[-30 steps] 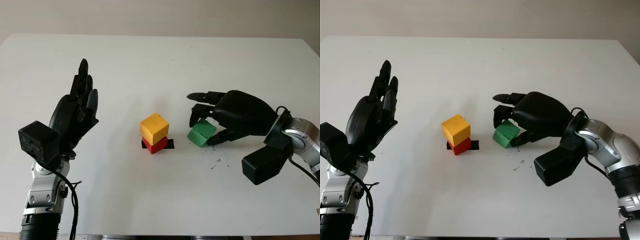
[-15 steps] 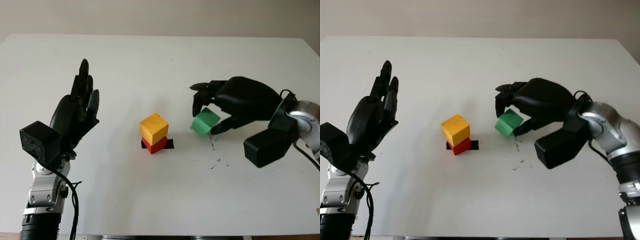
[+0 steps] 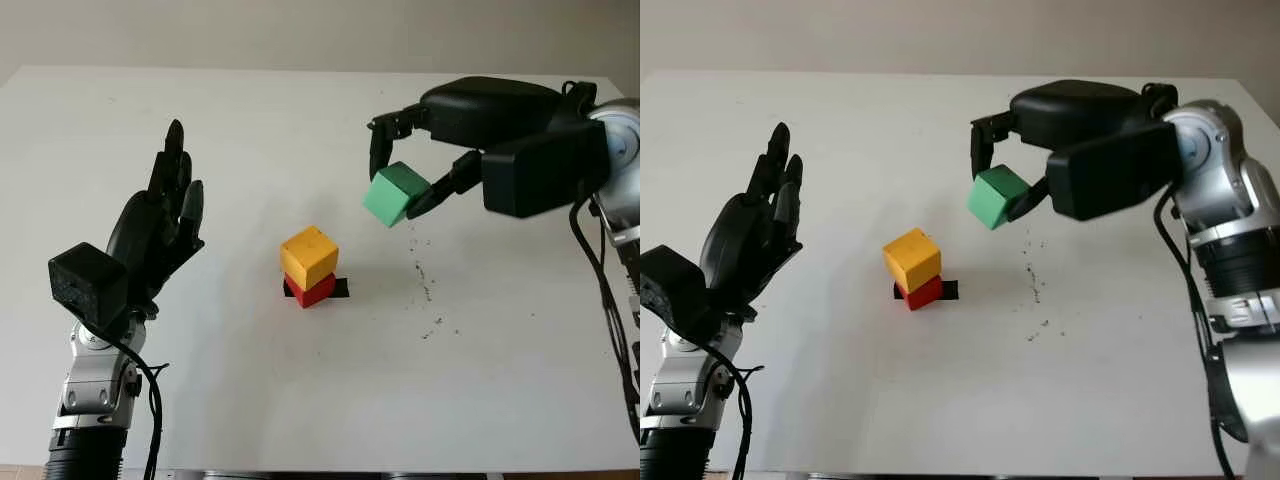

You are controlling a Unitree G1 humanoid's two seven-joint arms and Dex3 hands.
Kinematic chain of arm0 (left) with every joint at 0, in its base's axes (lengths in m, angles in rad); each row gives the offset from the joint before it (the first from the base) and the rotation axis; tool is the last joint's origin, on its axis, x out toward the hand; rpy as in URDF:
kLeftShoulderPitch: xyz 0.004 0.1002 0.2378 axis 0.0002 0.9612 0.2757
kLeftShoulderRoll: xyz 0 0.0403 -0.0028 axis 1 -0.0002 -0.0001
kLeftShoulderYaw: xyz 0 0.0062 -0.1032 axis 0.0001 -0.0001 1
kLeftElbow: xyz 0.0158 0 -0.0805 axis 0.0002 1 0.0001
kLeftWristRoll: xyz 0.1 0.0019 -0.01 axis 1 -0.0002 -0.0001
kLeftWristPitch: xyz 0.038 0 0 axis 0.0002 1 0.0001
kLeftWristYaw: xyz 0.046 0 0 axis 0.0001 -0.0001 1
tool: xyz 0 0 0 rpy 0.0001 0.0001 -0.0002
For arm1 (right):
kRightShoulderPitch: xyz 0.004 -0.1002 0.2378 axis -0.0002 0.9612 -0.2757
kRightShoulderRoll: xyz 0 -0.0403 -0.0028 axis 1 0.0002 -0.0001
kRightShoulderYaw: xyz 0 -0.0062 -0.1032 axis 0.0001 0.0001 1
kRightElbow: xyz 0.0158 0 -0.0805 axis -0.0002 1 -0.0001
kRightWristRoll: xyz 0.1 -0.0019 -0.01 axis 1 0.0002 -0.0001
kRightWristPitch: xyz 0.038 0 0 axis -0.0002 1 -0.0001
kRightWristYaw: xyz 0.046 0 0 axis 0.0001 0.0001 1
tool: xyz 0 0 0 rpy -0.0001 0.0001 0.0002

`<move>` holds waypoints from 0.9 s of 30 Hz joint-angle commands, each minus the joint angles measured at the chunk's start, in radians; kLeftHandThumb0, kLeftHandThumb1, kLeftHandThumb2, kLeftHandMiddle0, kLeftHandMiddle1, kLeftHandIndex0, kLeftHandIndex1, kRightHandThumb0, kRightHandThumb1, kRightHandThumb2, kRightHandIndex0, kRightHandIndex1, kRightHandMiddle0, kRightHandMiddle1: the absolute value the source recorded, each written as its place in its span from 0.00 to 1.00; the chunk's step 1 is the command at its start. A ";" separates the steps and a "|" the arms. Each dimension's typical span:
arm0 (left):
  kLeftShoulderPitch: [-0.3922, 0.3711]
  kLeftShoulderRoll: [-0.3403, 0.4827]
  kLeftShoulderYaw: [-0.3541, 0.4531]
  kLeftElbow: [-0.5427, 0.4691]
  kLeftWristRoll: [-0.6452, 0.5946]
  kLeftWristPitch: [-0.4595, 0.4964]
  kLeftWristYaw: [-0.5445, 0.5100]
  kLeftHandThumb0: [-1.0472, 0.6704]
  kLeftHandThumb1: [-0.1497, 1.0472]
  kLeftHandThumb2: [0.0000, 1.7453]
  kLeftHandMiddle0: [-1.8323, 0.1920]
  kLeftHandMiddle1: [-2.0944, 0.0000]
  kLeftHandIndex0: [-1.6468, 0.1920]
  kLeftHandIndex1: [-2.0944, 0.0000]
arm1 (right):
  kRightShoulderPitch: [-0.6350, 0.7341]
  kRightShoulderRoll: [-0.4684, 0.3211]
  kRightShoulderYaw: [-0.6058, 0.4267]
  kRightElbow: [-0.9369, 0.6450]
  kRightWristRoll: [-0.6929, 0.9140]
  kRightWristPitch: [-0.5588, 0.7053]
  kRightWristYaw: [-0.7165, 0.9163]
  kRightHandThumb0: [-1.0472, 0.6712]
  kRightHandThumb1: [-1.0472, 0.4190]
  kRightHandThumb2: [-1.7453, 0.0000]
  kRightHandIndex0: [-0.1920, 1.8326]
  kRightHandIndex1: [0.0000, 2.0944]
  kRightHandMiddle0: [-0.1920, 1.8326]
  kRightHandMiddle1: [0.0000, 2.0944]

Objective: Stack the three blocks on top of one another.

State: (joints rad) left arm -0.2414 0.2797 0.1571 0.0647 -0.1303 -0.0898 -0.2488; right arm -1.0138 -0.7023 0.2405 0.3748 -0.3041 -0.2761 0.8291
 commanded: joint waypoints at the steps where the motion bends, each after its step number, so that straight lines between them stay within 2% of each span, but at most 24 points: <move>1: -0.008 -0.001 -0.004 -0.006 0.006 0.000 0.006 0.13 1.00 0.42 1.00 1.00 1.00 1.00 | -0.037 0.016 -0.013 -0.047 0.024 0.053 0.025 0.36 0.11 0.97 0.25 0.03 0.31 0.70; 6: -0.009 -0.004 -0.006 -0.001 0.008 0.005 0.010 0.13 1.00 0.42 1.00 1.00 1.00 1.00 | -0.070 0.054 0.005 -0.163 0.025 0.201 0.083 0.37 0.11 0.97 0.25 0.03 0.30 0.74; 11: -0.011 -0.006 -0.006 0.004 0.012 0.001 0.016 0.13 1.00 0.43 1.00 1.00 1.00 1.00 | -0.080 0.074 0.032 -0.230 0.001 0.269 0.112 0.37 0.10 0.97 0.25 0.03 0.30 0.74; 21: -0.013 -0.014 -0.008 0.008 0.013 -0.007 0.026 0.12 1.00 0.42 1.00 1.00 1.00 1.00 | -0.084 0.136 0.078 -0.280 -0.036 0.344 0.122 0.37 0.09 0.97 0.24 0.02 0.28 0.78; 27: -0.008 -0.020 -0.006 0.001 0.008 -0.005 0.026 0.12 1.00 0.43 1.00 1.00 1.00 1.00 | -0.085 0.161 0.117 -0.290 -0.088 0.341 0.117 0.37 0.08 0.97 0.23 0.02 0.27 0.79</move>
State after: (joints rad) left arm -0.2422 0.2645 0.1537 0.0698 -0.1218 -0.0885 -0.2260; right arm -1.0803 -0.5502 0.3535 0.1079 -0.3878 0.0633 0.9530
